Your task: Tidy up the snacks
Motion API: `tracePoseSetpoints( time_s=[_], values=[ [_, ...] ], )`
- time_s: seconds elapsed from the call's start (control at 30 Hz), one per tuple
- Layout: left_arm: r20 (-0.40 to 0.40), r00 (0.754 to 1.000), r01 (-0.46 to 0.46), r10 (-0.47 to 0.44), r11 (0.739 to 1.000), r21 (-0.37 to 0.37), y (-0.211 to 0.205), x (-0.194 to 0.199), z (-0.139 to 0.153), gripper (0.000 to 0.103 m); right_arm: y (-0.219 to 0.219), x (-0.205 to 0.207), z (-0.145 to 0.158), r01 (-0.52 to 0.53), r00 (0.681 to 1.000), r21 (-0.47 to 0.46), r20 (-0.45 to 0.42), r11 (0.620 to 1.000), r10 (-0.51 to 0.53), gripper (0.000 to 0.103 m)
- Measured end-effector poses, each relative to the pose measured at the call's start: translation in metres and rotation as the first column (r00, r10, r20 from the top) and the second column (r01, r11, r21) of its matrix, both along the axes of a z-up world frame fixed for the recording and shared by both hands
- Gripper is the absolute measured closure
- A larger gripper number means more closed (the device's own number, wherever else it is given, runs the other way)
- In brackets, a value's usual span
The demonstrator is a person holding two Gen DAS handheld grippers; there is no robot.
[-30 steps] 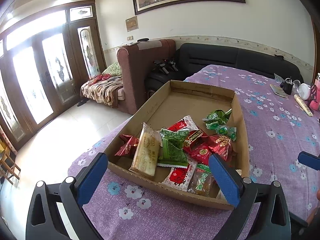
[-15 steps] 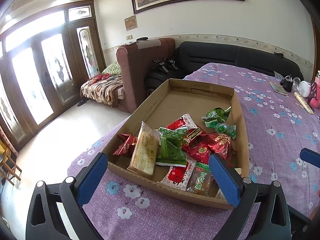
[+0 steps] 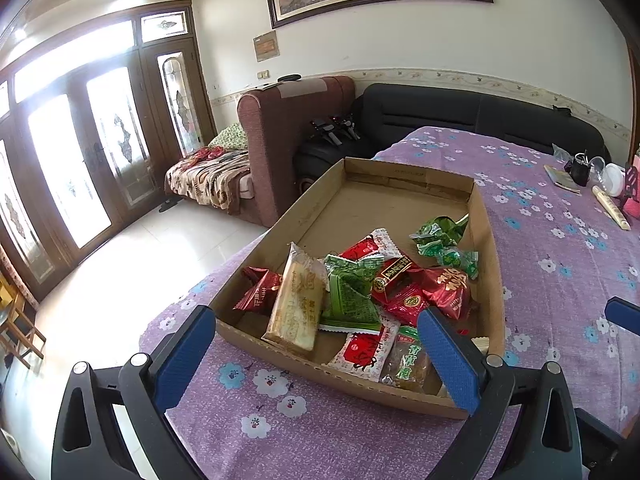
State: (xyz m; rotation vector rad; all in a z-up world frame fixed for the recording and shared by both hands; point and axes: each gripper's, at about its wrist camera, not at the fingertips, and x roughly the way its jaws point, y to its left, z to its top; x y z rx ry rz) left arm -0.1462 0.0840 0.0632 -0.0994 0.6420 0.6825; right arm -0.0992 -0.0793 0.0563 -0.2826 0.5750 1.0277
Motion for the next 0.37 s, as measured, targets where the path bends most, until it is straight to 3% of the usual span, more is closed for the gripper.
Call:
tracePoseSetpoints(
  time_s=[0.37],
  values=[
    [0.004, 0.999, -0.038, 0.038, 0.999, 0.002, 0.0056, -0.0034, 0.0014, 0.001, -0.0019, 0.001, 0.0001, 0.002, 1.0, 0.003, 0.001, 1.0, -0.002, 0.0]
  ],
)
